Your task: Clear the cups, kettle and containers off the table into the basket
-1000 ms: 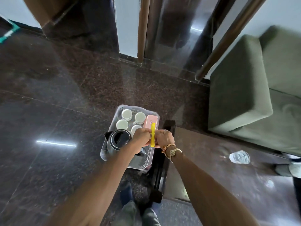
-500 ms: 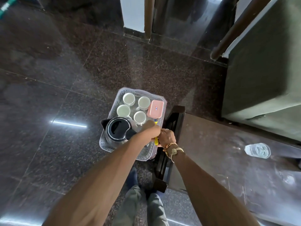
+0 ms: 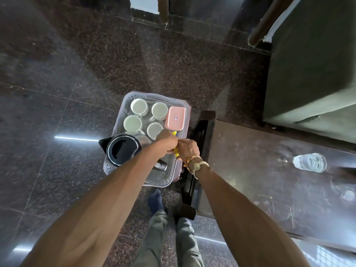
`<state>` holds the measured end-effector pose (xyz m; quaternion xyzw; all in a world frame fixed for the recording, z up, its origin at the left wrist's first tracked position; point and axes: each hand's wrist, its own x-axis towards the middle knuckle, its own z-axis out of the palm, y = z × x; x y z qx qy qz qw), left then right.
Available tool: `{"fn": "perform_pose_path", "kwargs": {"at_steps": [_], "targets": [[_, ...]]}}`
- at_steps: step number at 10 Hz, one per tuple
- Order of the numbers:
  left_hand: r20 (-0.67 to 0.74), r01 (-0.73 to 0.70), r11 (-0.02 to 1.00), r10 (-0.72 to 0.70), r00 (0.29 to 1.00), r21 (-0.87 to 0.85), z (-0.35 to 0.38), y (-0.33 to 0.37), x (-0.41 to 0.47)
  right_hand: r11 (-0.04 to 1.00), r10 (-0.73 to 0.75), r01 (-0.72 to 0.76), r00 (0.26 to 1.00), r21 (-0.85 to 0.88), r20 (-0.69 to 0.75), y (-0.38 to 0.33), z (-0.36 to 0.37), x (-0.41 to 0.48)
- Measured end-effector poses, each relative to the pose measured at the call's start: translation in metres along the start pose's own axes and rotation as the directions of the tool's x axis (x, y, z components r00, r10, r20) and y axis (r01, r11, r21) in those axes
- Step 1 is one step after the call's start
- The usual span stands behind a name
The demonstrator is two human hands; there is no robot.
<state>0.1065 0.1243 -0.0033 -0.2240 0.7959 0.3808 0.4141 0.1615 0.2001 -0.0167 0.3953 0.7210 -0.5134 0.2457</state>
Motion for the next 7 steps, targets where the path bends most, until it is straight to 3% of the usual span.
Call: {"fn": "perform_pose_path", "kwargs": {"at_steps": [2, 7], "targets": [[-0.036, -0.036, 0.996, 0.039, 0.999, 0.082, 0.01, -0.009, 0.029, 0.973, -0.113, 0.109, 0.994, -0.203, -0.005, 0.001, 0.006, 0.003], [-0.06, -0.067, 0.985, 0.077, 0.995, 0.159, 0.003, -0.003, -0.003, 0.957, -0.109, 0.106, 0.994, -0.271, 0.007, 0.005, -0.008, -0.011]]}}
